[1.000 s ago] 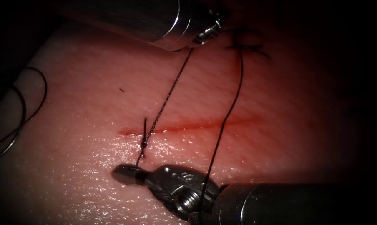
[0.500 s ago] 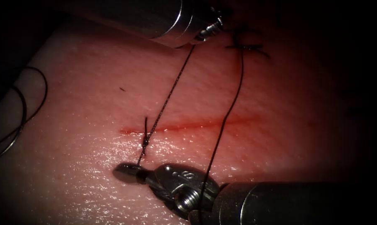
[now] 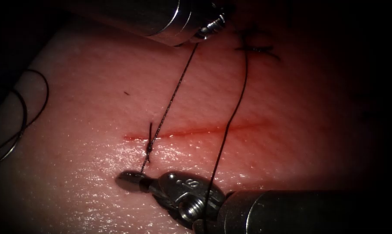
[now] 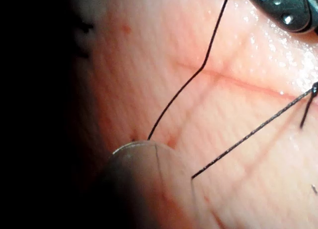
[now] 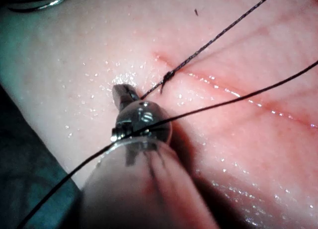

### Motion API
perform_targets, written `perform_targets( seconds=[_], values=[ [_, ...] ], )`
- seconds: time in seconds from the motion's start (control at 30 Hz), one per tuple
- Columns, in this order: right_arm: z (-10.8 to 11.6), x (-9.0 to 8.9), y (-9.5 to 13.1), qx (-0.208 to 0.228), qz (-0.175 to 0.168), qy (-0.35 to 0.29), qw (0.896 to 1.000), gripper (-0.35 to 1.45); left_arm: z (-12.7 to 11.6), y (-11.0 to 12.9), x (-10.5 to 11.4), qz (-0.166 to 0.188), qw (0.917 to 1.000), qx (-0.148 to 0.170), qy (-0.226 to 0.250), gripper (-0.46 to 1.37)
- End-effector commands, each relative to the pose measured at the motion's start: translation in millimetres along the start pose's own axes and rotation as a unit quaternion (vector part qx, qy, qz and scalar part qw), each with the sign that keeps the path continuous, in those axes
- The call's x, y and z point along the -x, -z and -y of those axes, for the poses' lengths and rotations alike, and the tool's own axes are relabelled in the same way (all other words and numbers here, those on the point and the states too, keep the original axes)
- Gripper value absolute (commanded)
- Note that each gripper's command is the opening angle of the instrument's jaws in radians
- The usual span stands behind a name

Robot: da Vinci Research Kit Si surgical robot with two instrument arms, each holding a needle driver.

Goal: Wound Closure
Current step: Pull downward with right end-effector and upward with left jaws to tighten knot

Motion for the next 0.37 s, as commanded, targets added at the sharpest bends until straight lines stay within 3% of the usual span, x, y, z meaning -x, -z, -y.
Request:
perform_targets(
  seconds=[0.03, 0.37],
  values=[
    [0.1, -0.1, 0.1, 0.001, -0.002, -0.001, 1.0, -0.35, 0.0, 0.1, 0.1, -0.001, 1.0, 0.003, 0.001, -0.35],
    [0.1, -0.3, 0.2, 0.001, -0.006, -0.002, 1.0, -0.35, 0.4, 0.2, 0.9, -0.001, 0.9999, 0.003, 0.01, -0.35]
  ],
)
